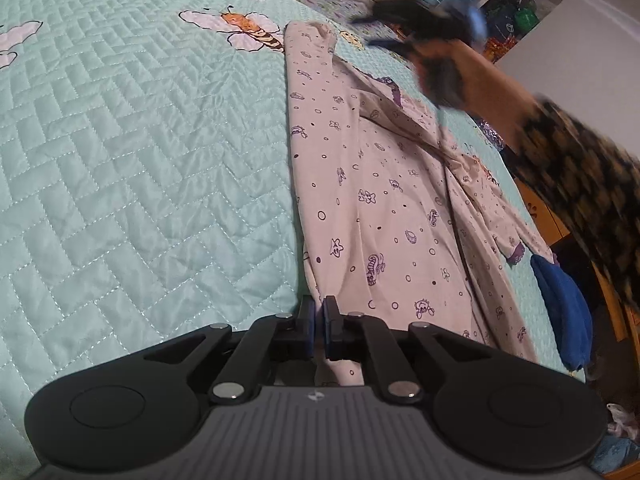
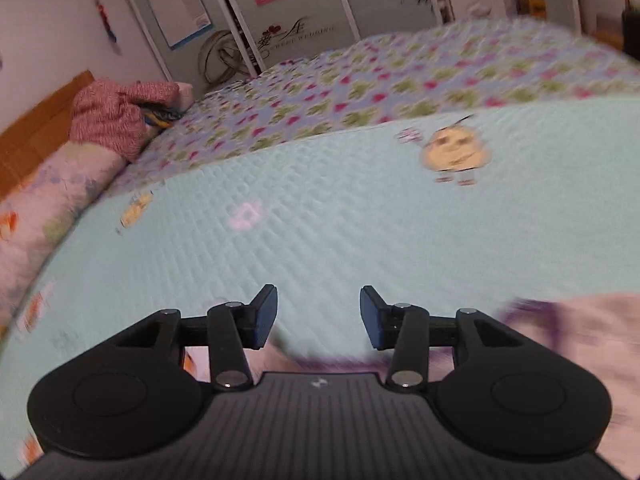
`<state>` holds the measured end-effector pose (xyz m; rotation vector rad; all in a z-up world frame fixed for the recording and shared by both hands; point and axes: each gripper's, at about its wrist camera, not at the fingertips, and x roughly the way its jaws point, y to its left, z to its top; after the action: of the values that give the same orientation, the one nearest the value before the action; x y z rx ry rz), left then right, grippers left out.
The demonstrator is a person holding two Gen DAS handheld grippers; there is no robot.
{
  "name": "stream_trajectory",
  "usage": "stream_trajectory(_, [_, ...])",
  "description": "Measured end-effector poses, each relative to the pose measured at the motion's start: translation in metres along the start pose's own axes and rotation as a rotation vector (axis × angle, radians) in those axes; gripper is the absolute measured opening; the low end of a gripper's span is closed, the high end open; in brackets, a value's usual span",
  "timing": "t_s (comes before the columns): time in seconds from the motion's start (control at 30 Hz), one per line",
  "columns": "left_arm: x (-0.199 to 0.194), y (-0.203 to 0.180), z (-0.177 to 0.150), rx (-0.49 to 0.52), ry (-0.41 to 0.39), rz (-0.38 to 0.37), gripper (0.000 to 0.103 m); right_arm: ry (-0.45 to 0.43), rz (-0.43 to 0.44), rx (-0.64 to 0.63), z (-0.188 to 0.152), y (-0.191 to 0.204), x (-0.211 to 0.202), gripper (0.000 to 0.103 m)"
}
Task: Fold clothes
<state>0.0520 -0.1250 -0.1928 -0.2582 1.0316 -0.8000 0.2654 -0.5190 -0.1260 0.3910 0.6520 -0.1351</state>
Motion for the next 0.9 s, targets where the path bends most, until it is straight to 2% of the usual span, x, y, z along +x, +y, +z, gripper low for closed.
stream_trajectory(0.17, [0.000,0.001,0.000,-0.015,0.000,-0.003,0.007,-0.005,-0.099,-0.140,-0.058,-0.042,-0.092,0.052])
stream_trajectory(0.2, [0.000,0.002,0.000,-0.021,0.000,-0.005,0.007,-0.007,-0.147,-0.205,-0.073,-0.046,-0.108,0.053])
stream_trajectory(0.27, [0.001,0.003,0.000,-0.026,-0.001,-0.005,0.007,0.007,-0.243,-0.413,-0.103,-0.047,-0.134,0.055])
stream_trajectory(0.37, [0.002,0.002,0.000,-0.023,-0.005,0.002,0.007,0.050,-0.406,-0.726,-0.148,-0.043,-0.149,0.055])
stream_trajectory(0.43, [0.003,0.000,0.001,-0.018,-0.007,0.010,0.007,0.083,-0.492,-0.815,-0.163,-0.050,-0.148,0.055])
stream_trajectory(0.5, [0.005,-0.001,0.002,-0.020,-0.008,0.016,0.007,0.104,-0.526,-0.828,-0.168,-0.059,-0.147,0.055])
stream_trajectory(0.63, [0.007,-0.002,0.004,-0.021,-0.015,0.026,0.007,0.072,-0.477,-0.834,-0.175,-0.056,-0.161,0.055])
stream_trajectory(0.67, [0.007,-0.003,0.004,-0.020,-0.017,0.028,0.007,0.057,-0.472,-0.846,-0.178,-0.054,-0.167,0.057])
stream_trajectory(0.7, [0.007,-0.003,0.004,-0.018,-0.018,0.030,0.007,0.045,-0.466,-0.852,-0.181,-0.052,-0.173,0.066])
stream_trajectory(0.77, [0.007,-0.004,0.003,-0.014,-0.020,0.034,0.007,0.041,-0.467,-0.843,-0.190,-0.053,-0.188,0.072])
stream_trajectory(0.9, [0.007,-0.005,0.003,-0.001,-0.020,0.039,0.007,0.088,-0.502,-0.813,-0.210,-0.071,-0.203,0.072])
